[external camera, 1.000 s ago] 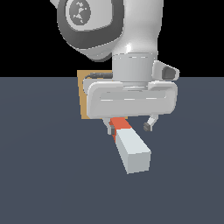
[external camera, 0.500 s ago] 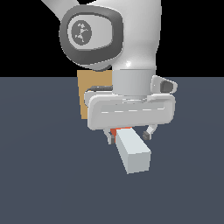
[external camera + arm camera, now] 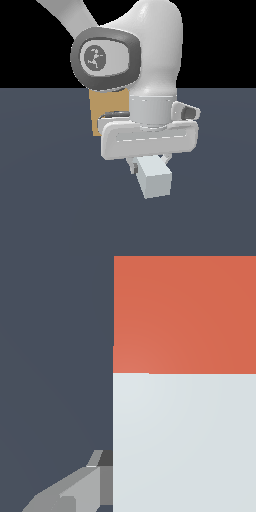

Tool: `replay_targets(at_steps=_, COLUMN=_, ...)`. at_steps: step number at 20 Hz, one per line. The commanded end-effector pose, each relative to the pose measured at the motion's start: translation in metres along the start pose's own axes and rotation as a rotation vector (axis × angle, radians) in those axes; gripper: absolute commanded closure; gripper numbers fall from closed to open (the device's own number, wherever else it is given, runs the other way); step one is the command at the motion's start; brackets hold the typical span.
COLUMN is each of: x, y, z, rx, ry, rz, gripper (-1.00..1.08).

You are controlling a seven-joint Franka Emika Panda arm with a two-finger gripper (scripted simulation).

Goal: Insert the peg into the horizontal hole in a box.

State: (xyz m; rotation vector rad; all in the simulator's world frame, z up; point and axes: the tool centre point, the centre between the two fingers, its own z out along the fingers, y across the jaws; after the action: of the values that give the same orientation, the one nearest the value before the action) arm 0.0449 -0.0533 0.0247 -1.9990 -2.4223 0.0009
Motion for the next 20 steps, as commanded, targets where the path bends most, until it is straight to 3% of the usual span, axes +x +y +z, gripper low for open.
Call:
replay_targets(at_steps=1, x=0.0, y=0.0, z=0.0, rx=-0.001, ry=0.0, rz=0.0, gripper=1.08)
replay_targets(at_steps=20, x=0.015, y=-0.013, z=-0.009, rx=-0.001, ry=0.0, rz=0.028, gripper=1.08)
